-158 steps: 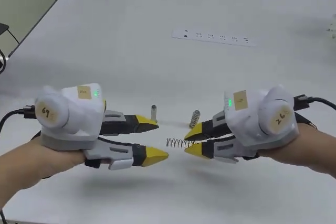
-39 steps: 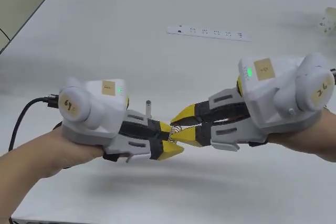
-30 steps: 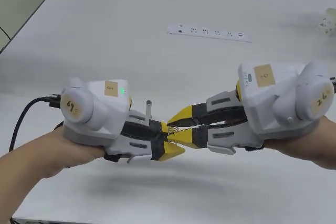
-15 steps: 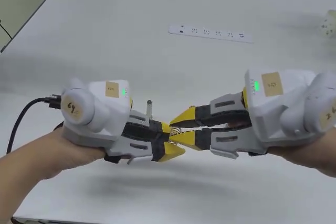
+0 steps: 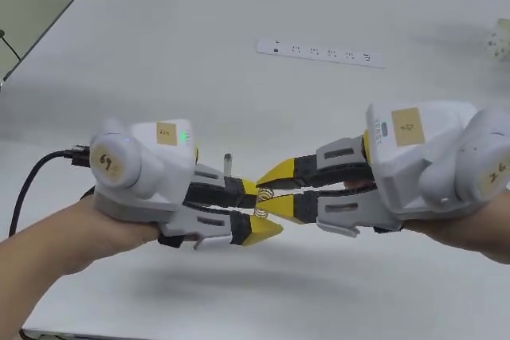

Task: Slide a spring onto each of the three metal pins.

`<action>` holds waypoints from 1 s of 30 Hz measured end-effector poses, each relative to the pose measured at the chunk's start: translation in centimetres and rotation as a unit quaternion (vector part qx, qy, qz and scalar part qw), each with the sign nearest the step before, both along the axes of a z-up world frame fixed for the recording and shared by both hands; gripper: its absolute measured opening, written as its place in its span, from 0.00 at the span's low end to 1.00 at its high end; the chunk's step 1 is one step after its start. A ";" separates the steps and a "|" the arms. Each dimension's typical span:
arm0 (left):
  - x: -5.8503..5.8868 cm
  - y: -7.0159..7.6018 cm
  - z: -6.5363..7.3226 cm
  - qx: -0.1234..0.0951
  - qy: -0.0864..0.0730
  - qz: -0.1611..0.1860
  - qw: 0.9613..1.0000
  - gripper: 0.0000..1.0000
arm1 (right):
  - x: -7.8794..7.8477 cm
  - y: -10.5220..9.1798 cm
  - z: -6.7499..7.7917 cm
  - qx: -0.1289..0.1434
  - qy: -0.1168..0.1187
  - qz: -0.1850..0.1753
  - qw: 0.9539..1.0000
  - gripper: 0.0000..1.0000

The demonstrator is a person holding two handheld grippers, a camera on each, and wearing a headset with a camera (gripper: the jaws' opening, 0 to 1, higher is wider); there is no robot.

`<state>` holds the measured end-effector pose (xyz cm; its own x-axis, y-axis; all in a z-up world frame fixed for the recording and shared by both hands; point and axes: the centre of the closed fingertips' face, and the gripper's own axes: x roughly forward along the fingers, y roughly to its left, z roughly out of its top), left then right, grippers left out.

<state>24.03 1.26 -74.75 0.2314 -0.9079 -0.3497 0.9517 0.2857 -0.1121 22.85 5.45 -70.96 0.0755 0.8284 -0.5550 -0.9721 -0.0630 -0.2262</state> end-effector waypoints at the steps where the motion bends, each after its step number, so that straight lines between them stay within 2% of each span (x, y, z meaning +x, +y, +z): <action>1: 0.1 0.1 0.0 -0.001 0.001 0.003 1.000 0.12 | 0.0 0.0 0.0 -0.001 0.000 0.000 1.000 0.07; 2: 0.1 0.2 0.0 -0.002 0.003 0.005 1.000 0.12 | 0.1 0.0 0.0 -0.001 -0.001 0.000 1.000 0.07; 5: 0.6 0.5 0.3 -0.004 -0.004 0.016 1.000 0.17 | 0.3 -0.1 0.1 0.000 -0.004 -0.004 1.000 0.07; 9: 1.1 1.0 0.8 -0.015 -0.006 0.031 0.999 0.21 | 0.6 -0.1 0.2 0.001 -0.006 -0.009 1.000 0.07; 18: 1.8 2.1 0.9 -0.026 -0.009 0.060 0.998 0.36 | 1.1 -0.1 0.4 0.003 -0.010 -0.017 1.000 0.07; 30: 2.6 5.7 0.3 -0.020 -0.011 0.118 0.993 0.60 | 1.4 0.1 0.1 -0.001 -0.013 -0.021 1.000 0.07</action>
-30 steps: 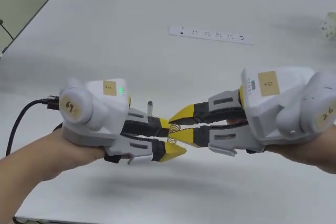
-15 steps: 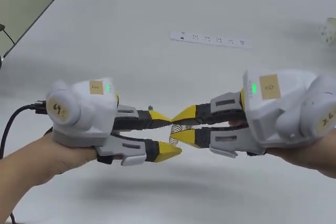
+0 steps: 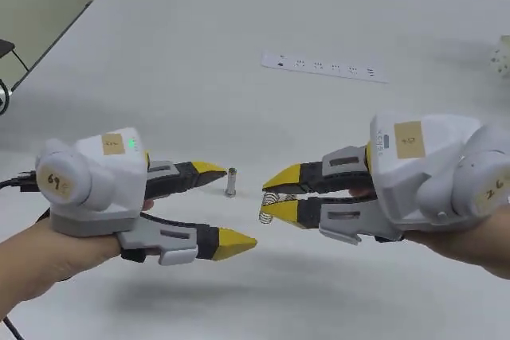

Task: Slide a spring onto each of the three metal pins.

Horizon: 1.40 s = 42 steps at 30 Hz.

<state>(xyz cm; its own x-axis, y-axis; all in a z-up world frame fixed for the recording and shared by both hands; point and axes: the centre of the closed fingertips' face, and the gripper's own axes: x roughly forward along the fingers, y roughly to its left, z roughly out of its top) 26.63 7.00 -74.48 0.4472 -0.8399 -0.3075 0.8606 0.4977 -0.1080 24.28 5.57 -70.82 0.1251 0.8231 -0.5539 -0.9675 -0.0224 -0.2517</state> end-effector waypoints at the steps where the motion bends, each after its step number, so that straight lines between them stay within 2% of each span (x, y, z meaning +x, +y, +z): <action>1: 0.2 0.5 0.1 -0.004 0.000 0.010 1.000 0.62 | 0.0 0.0 0.0 -0.001 -0.001 0.000 1.000 0.07; 7: 0.4 2.2 0.1 -0.004 -0.004 0.036 0.999 0.73 | 0.3 -0.1 -0.3 -0.003 -0.003 -0.007 1.000 0.07; 11: 0.5 3.3 -0.3 -0.005 0.000 0.055 0.998 0.80 | 0.5 -0.1 -0.4 -0.002 -0.003 -0.012 1.000 0.07; 12: 0.5 3.5 -0.3 -0.004 -0.001 0.061 0.998 0.83 | 0.6 -0.1 -0.4 -0.002 -0.003 -0.013 1.000 0.07; 13: 0.8 4.0 -0.4 -0.002 -0.010 0.074 0.997 0.89 | 0.6 -0.1 -0.4 -0.002 -0.004 -0.014 1.000 0.07; 15: 0.9 4.4 -0.4 -0.006 -0.011 0.087 0.996 0.98 | 0.7 -0.1 -0.4 -0.003 -0.004 -0.015 1.000 0.07; 22: 0.4 5.8 -1.1 -0.001 -0.009 0.099 0.995 0.98 | 1.1 0.1 -0.7 -0.004 -0.005 -0.020 1.000 0.07; 26: 0.3 6.5 -1.1 -0.004 -0.013 0.111 0.994 0.98 | 1.5 0.4 -1.1 -0.003 -0.004 -0.026 1.000 0.07; 34: -0.1 7.3 -1.6 -0.006 -0.007 0.125 0.992 0.99 | 2.1 1.2 -2.3 -0.007 0.000 -0.032 0.999 0.07; 42: -0.3 7.9 -1.7 -0.010 -0.003 0.130 0.991 0.99 | 2.7 2.6 -2.7 -0.009 0.001 -0.027 1.000 0.07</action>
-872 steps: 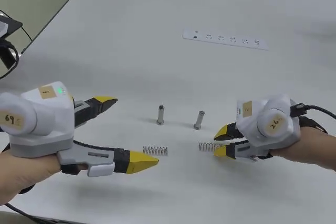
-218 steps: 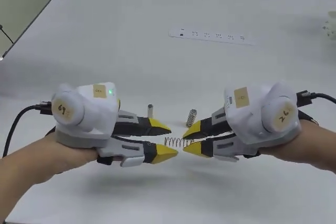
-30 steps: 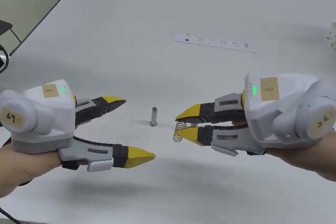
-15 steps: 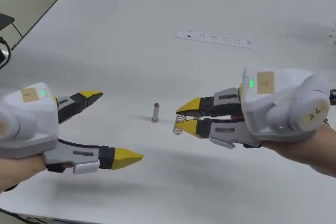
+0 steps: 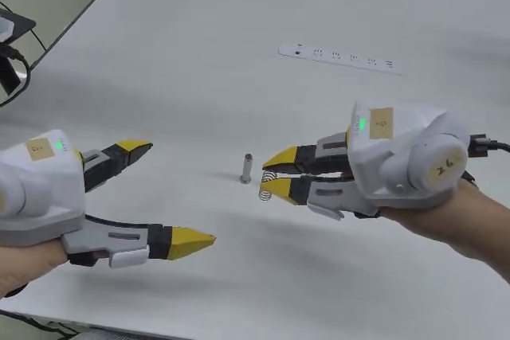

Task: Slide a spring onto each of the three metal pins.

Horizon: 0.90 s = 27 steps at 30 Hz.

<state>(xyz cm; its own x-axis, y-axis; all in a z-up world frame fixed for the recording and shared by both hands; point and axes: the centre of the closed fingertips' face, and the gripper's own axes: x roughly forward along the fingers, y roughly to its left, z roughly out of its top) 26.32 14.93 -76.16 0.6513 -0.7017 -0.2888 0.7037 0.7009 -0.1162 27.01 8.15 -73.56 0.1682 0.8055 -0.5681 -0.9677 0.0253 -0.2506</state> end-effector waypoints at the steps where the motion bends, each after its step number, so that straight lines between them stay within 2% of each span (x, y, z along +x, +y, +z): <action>1: -0.1 0.0 -0.1 0.000 0.001 0.000 1.000 0.99 | 0.2 0.2 0.0 0.000 -0.001 0.000 1.000 0.07; 9: -0.5 0.5 -0.7 0.000 0.009 0.002 1.000 0.99 | 1.9 1.0 -0.2 0.000 -0.006 -0.009 1.000 0.07; 15: -0.6 0.8 -1.1 -0.001 0.014 0.006 1.000 0.99 | 3.7 1.5 0.0 0.008 -0.002 -0.028 1.000 0.07; 19: -0.6 0.8 -1.0 -0.003 0.013 0.008 1.000 0.99 | 4.7 1.5 0.1 0.022 0.012 -0.046 0.999 0.07; 27: -0.4 0.8 -1.1 -0.004 0.014 0.009 1.000 0.99 | 5.6 1.5 -0.4 0.019 0.018 -0.059 0.998 0.07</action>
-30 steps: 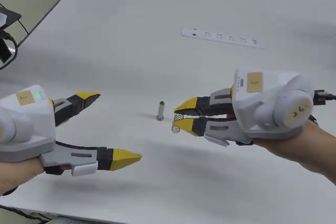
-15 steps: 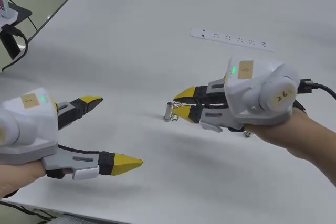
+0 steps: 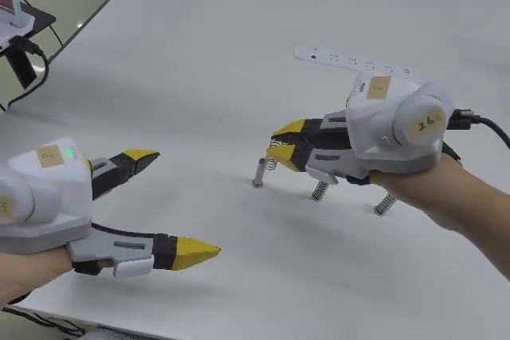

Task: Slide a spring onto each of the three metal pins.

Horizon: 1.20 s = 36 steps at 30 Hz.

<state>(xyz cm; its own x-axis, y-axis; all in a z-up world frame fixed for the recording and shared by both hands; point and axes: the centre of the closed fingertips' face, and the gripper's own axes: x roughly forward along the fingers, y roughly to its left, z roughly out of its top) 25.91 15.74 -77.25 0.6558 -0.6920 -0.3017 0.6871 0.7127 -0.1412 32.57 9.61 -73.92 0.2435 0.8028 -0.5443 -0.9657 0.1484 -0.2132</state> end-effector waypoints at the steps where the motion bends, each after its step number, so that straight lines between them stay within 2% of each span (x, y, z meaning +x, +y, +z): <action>1: 0.0 0.0 0.0 0.000 0.000 0.000 1.000 0.99 | 0.2 0.1 0.0 0.000 0.000 -0.001 1.000 0.07; 7: 0.0 -0.2 -0.2 0.002 0.002 -0.002 1.000 0.99 | 1.1 0.6 0.2 0.009 0.007 -0.011 1.000 0.07; 14: 0.0 -0.1 -0.2 0.002 0.003 0.000 1.000 0.99 | 1.6 0.9 -0.4 0.002 0.011 -0.013 1.000 0.07; 16: 0.1 0.0 -0.3 0.010 0.003 -0.001 1.000 0.99 | 1.6 1.1 -0.7 0.000 0.014 -0.014 1.000 0.07; 36: 0.0 0.1 -0.6 0.013 0.008 -0.001 1.000 0.99 | 1.7 0.8 -2.1 -0.006 0.029 -0.024 0.999 0.07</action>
<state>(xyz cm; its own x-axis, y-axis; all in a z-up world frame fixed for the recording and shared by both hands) 25.86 15.84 -77.83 0.6501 -0.6844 -0.3301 0.6857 0.7156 -0.1332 34.26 10.42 -75.99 0.2490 0.7845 -0.5679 -0.9684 0.1919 -0.1595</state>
